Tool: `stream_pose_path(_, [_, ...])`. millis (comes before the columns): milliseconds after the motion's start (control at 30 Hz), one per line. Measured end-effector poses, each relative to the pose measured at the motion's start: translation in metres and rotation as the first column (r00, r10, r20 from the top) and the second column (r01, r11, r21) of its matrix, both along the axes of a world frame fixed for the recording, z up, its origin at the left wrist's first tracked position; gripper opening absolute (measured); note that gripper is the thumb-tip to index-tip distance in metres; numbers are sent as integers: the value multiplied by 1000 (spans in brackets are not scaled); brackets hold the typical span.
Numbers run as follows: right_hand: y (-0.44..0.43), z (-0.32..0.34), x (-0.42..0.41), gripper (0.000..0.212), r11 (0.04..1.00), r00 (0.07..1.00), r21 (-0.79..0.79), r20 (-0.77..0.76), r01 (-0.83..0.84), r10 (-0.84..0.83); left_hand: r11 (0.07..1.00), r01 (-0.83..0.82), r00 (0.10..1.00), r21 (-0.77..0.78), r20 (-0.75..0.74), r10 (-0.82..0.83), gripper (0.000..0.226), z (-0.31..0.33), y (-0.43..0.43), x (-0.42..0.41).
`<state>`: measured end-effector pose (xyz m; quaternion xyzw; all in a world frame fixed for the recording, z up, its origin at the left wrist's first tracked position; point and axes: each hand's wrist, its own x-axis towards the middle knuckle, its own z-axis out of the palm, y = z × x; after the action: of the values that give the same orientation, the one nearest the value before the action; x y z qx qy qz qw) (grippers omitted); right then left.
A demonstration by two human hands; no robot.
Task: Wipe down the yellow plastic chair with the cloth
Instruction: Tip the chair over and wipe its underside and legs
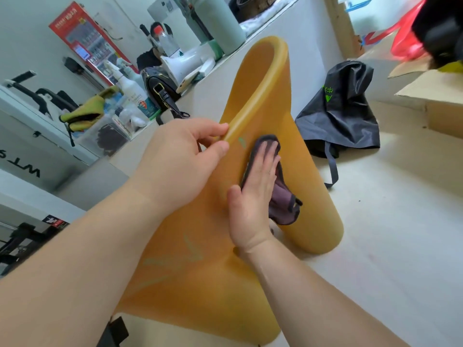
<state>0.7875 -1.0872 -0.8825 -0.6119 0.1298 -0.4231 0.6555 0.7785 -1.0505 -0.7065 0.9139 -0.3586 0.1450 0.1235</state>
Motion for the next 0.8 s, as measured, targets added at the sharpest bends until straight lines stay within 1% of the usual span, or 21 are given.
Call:
stream_pose_path(33, [10, -15, -3, 89, 1000, 999, -14, -21, -27, 26, 1000, -2, 1000, 3, -9, 2, 27, 1, 2, -1])
stream_pose_path(67, [18, -27, -6, 89, 998, 997, 5, -50, -65, 65, 1000, -6, 1000, 10, -13, 6, 28, 2, 3, -3])
stream_pose_path(133, [24, -35, -9, 83, 981, 978, 124, -123, -152, 167, 999, -19, 1000, 27, -15, 19, 30, 3, 6, -6])
stream_pose_path(167, [24, -28, -10, 83, 967, 967, 183, -152, -176, 204, 999, -20, 999, 29, -25, 21, 30, 2, 7, -7])
stream_pose_path(233, [24, -2, -14, 92, 953, 967, 261, -155, -157, 202, 1000, -8, 998, 10, -60, 9, 31, 0, 12, -11])
stream_pose_path(267, [23, 13, -16, 102, 955, 976, 266, -133, -132, 172, 1000, 3, 998, 1, -70, -3, 32, -1, 15, -12])
stream_pose_path(300, [22, 24, -18, 112, 962, 985, 247, -101, -113, 142, 1000, 16, 997, -10, -75, -17, 33, -1, 20, -14])
stream_pose_path(333, [18, 35, -20, 116, 974, 991, 202, -60, -101, 116, 999, 31, 996, -27, -82, -33, 33, -1, 25, -14])
stream_pose_path(400, [11, 52, -22, 115, 995, 998, 75, 27, -64, 62, 996, 57, 992, -64, -112, -64, 37, 2, 35, -12])
stream_pose_path(467, [5, 63, -20, 111, 999, 997, -37, 83, 2, 1, 992, 95, 984, -79, -143, -106, 40, 4, 42, -10])
stream_pose_path(567, [3, 50, -9, 112, 994, 993, -68, 93, 84, -78, 991, 95, 971, -91, -210, -113, 42, 3, 46, -10])
stream_pose_path(633, [9, 22, -3, 114, 996, 995, -12, 35, 91, -91, 994, 64, 966, -94, -243, -85, 45, 3, 47, -12])
stream_pose_path(667, [13, 7, -1, 109, 997, 998, 50, -11, 62, -62, 994, 50, 966, -97, -249, -72, 47, 2, 47, -12])
stream_pose_path(733, [22, -13, 0, 95, 973, 996, 230, -80, -22, 41, 994, 5, 959, -113, -283, -37, 50, 1, 49, -12])
stream_pose_path(767, [24, -13, -1, 95, 945, 991, 323, -98, -58, 94, 992, -22, 947, -122, -319, -18, 50, 0, 49, -11])
stream_pose_path(800, [25, -8, -4, 102, 914, 984, 397, -112, -84, 138, 990, -50, 930, -134, -368, -2, 51, -1, 50, -10])
